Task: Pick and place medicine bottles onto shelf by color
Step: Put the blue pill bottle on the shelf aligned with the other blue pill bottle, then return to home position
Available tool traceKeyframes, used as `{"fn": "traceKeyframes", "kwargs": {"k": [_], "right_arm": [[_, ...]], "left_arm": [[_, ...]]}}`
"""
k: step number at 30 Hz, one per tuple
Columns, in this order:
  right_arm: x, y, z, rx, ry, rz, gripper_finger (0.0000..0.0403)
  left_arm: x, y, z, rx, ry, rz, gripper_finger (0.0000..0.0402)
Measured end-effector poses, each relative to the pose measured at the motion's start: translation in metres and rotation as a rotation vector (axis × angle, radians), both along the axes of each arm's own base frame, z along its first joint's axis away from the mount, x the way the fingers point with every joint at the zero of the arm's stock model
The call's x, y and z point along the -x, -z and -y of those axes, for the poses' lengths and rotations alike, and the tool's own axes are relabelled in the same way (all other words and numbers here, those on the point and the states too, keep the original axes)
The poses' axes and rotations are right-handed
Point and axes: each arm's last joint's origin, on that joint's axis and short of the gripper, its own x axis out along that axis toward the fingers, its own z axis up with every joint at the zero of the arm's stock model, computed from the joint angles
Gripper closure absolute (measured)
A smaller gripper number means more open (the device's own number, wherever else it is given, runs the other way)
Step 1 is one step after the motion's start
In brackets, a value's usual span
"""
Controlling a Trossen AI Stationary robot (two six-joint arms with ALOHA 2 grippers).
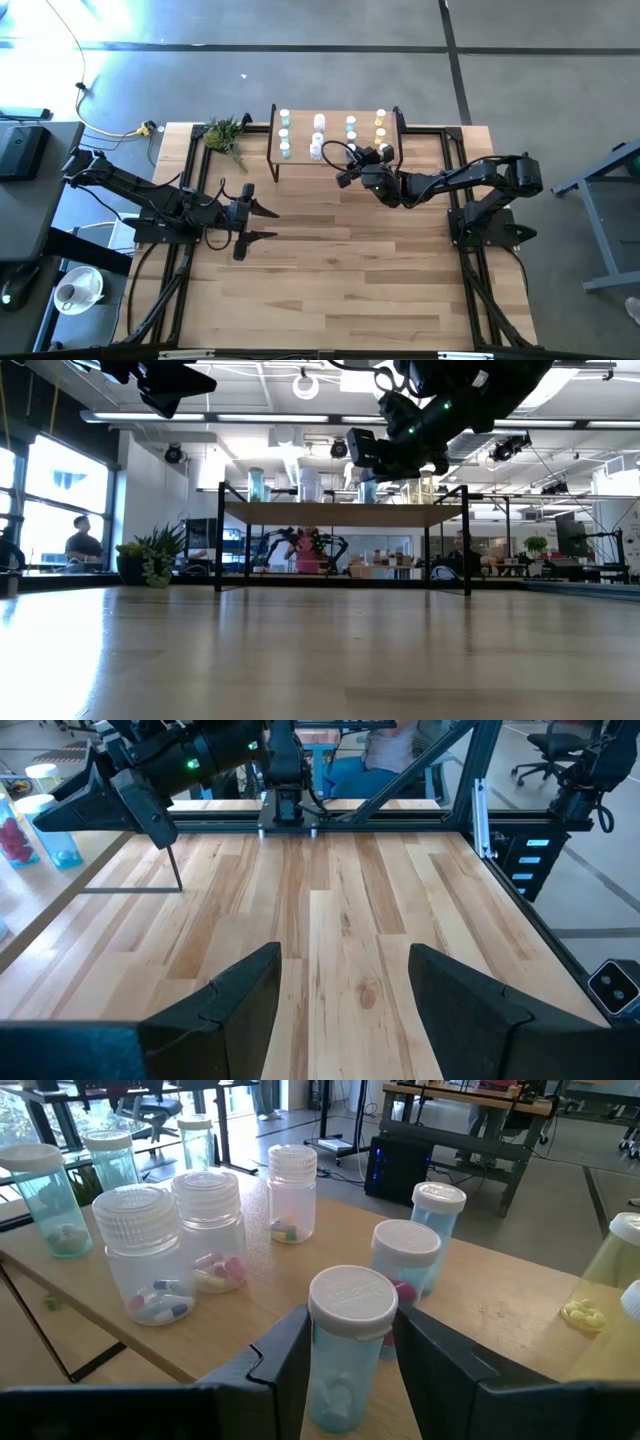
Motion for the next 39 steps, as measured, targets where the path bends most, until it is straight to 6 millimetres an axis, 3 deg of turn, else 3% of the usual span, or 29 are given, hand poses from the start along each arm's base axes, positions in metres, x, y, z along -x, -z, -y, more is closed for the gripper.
{"fn": "traceKeyframes", "kwargs": {"k": [7,18,27,33,39], "right_arm": [[0.0,-0.001,0.0,0.0,0.0,0.009,0.026],[-0.001,-0.004,0.001,0.036,0.016,0.002,0.0178],[-0.004,-0.014,-0.005,0.112,-0.02,0.015,0.0176],[-0.007,-0.023,-0.017,0.18,-0.068,0.026,0.0176],[-0.009,-0.036,-0.045,0.292,-0.157,0.04,0.0176]], "left_arm": [[0.0,0.0,0.0,0.0,0.0,0.0,0.019],[0.0,0.0,0.0,0.0,0.0,0.0,0.019],[0.0,0.0,0.0,0.0,0.0,0.0,0.019],[0.0,0.0,0.0,0.0,0.0,0.0,0.019],[0.0,0.0,0.0,0.0,0.0,0.0,0.019]]}}
